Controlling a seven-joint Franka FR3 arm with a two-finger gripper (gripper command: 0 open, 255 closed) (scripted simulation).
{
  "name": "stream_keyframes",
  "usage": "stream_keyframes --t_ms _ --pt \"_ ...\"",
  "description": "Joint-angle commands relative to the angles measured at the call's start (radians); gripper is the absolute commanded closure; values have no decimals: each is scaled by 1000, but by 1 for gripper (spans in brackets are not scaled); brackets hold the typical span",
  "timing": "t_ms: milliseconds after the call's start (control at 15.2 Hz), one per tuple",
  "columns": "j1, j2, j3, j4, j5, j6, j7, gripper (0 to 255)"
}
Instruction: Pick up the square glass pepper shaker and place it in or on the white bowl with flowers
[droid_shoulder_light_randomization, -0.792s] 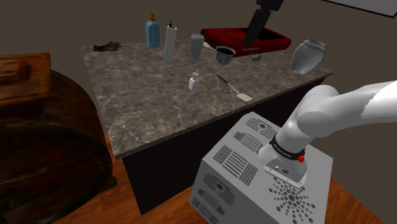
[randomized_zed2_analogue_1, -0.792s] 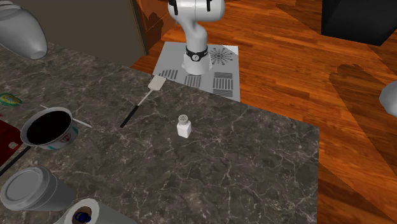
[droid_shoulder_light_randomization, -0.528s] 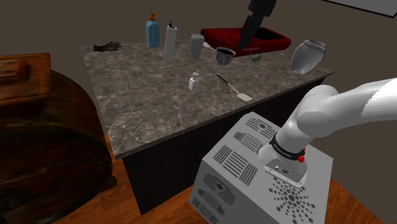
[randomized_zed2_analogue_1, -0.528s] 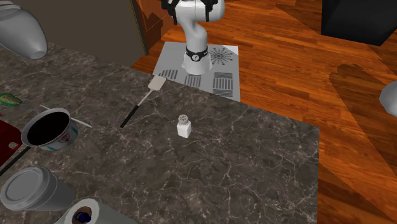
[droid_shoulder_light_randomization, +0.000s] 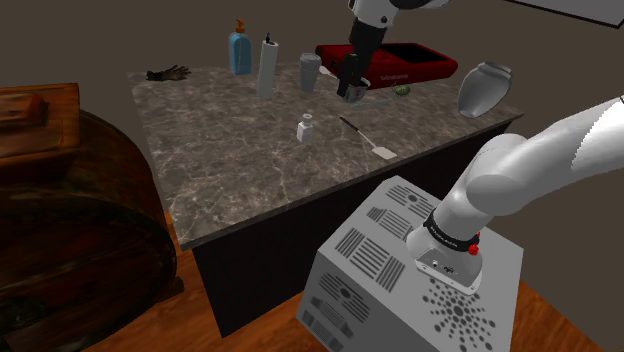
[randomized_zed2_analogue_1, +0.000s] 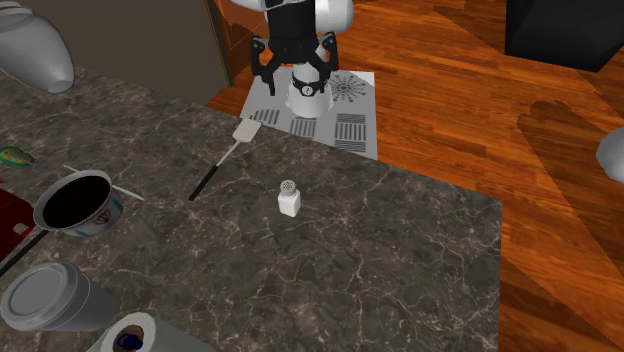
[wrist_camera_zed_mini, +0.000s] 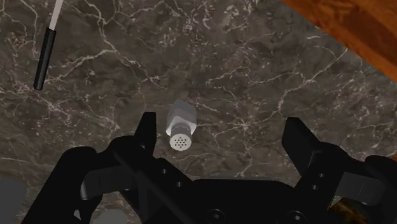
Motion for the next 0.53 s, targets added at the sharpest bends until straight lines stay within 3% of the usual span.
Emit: stream_keyframes --t_ms 0,462 --pt "-3 65 9 5 -10 61 7 0" --pt "-19 323 31 74 -64 246 42 0"
